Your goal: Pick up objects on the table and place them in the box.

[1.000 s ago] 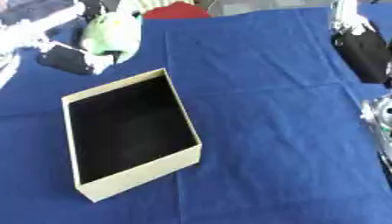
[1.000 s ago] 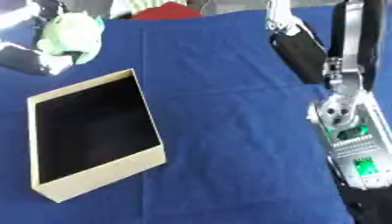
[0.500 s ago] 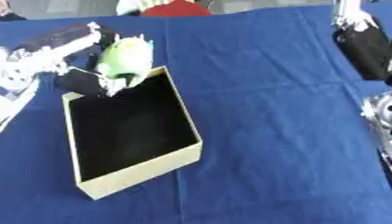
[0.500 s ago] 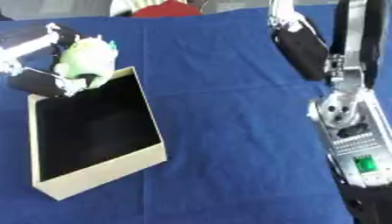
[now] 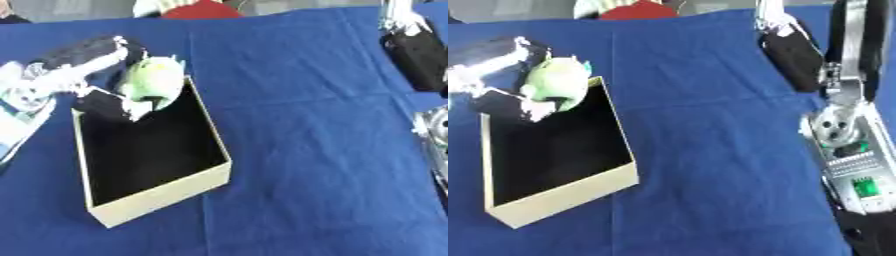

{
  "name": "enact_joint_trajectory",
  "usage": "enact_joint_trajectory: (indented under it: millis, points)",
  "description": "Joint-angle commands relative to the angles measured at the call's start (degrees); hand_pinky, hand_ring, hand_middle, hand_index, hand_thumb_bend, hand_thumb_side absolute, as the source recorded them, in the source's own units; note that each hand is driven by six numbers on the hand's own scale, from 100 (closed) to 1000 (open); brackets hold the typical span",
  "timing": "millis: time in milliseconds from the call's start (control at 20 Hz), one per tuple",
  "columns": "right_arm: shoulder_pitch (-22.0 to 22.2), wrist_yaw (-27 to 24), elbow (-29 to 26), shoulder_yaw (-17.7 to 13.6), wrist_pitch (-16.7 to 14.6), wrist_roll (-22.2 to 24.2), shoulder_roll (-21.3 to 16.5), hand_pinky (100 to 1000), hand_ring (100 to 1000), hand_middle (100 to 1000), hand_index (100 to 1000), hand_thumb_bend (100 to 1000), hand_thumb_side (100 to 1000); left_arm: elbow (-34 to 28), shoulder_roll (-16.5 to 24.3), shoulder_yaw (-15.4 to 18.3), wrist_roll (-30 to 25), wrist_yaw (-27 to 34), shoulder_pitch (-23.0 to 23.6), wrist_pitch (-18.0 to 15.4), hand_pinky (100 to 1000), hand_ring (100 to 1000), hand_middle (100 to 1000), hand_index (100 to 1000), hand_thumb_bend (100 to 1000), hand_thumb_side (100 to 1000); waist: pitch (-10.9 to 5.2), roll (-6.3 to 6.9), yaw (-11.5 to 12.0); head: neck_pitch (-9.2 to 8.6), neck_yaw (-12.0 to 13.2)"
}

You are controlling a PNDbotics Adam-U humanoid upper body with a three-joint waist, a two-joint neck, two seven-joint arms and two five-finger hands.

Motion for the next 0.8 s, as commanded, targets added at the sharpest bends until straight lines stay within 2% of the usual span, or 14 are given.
enact_joint_trajectory:
  millis: [50,250,800]
  points:
    - [-0.1,0.2,-0.8,-0.5,-0.2,-0.3,-0.5,926,768,721,878,100,576,-2.5,2.1,0.0,0.3,-2.8,-1.3,-1.1,291,528,600,678,100,284,-1.93,0.24,0.4,0.56,-0.4]
    - [0.2,0.4,-0.8,-0.6,-0.4,-0.5,-0.5,926,768,721,878,100,576,-2.8,2.4,-0.6,0.2,-2.9,-0.9,-2.0,284,522,596,685,100,294,-2.31,0.49,0.8,0.83,-0.7]
    - [0.7,0.4,-0.8,-0.8,-0.3,-0.9,-0.6,926,768,721,879,100,577,-3.5,1.8,-2.5,-2.2,3.7,0.8,-1.4,261,499,581,694,100,343,-2.61,0.53,0.8,1.74,-0.9]
